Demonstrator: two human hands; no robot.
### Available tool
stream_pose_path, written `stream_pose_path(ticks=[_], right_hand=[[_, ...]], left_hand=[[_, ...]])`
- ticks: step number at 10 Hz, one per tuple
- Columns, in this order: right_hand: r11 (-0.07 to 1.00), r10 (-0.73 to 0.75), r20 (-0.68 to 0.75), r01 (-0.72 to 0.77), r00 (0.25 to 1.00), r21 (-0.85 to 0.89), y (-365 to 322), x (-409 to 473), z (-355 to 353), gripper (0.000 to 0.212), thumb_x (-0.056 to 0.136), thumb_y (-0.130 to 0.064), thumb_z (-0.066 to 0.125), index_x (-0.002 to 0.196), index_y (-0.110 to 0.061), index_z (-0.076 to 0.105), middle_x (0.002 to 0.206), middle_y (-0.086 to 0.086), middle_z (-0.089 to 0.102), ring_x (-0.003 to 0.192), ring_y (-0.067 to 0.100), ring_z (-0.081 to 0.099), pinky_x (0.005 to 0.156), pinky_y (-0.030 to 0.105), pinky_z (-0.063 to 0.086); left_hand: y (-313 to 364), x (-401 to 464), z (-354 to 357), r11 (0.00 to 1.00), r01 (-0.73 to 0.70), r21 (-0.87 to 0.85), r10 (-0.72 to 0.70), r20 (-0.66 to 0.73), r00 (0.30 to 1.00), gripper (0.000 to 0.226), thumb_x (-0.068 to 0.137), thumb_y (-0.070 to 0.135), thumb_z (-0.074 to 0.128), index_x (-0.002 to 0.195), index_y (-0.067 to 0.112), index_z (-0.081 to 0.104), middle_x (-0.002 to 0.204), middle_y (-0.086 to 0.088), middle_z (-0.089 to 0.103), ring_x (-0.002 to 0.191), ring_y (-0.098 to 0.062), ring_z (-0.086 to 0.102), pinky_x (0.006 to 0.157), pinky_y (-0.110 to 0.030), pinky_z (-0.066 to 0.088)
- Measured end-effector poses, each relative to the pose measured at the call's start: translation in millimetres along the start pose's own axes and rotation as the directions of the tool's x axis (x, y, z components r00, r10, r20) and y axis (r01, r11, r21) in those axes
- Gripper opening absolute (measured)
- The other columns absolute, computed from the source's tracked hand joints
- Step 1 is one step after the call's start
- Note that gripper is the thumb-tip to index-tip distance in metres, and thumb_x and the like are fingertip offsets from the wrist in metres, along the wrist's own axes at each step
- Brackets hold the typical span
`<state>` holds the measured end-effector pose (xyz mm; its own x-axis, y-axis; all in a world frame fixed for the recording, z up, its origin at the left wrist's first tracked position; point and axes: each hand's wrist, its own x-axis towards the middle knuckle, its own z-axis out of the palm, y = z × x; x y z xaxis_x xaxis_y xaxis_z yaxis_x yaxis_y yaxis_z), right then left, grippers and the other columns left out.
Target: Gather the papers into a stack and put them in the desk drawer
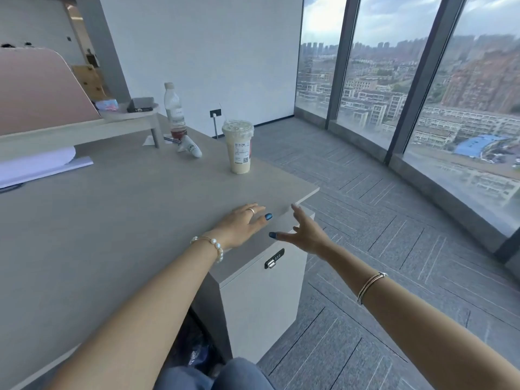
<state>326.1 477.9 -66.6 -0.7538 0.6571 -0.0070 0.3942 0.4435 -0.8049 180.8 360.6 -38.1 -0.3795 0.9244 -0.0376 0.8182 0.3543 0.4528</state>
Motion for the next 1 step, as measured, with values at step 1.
stream_pose_path(ticks=[1], right_hand=[[0.994,-0.101,-0.047,0.099,0.994,-0.041,-31.6,-18.7,-21.7,0.089,0.076,-0.041,0.071,0.146,-0.019,0.021,0.158,0.008,0.013,0.134,0.028,0.04,0.103,0.035,0.043]], left_hand=[[11.9,-27.2,-28.7,0.997,0.014,0.075,-0.002,-0.164,0.986,0.05,0.092,0.048,0.035,0.135,0.023,0.044,0.147,0.001,0.044,0.136,-0.017,0.036,0.116,-0.04,0.016]])
